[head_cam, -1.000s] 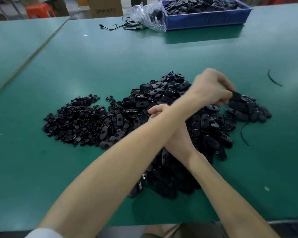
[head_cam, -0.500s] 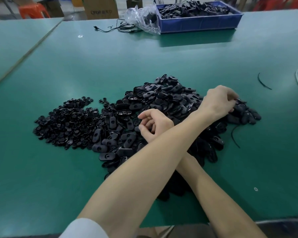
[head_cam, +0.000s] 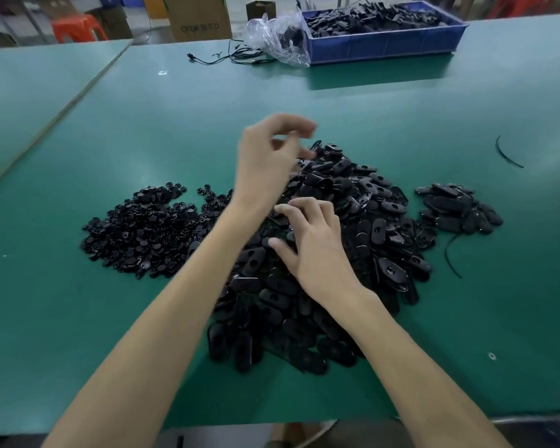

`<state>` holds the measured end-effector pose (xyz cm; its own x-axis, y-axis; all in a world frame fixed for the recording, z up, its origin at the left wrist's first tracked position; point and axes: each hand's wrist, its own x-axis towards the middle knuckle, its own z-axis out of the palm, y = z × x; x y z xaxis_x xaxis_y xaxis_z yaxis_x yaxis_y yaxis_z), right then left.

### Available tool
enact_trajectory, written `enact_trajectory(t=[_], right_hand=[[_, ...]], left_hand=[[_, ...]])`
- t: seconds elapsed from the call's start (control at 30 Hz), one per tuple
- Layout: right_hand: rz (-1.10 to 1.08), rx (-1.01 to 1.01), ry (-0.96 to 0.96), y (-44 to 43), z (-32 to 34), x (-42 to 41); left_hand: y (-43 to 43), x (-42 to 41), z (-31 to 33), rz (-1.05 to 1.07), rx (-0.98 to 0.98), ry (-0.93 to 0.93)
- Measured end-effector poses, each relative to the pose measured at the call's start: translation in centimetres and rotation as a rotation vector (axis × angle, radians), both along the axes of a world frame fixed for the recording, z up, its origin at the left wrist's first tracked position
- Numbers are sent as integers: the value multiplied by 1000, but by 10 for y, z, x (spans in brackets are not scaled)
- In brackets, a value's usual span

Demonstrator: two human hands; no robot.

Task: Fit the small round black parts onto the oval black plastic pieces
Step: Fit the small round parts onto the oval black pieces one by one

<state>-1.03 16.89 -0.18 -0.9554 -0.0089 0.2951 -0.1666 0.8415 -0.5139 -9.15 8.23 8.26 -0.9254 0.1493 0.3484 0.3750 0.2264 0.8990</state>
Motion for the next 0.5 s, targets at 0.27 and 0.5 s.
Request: enact_trajectory(t=[0.27,0.5], right_hand=[[3,74,-53,-1,-5,-3],[4,34,-4,-1,-7,-2]], left_hand=[[-94,-9,-54,376,-366,-11],[-127,-13,-72,552,-893,-104]])
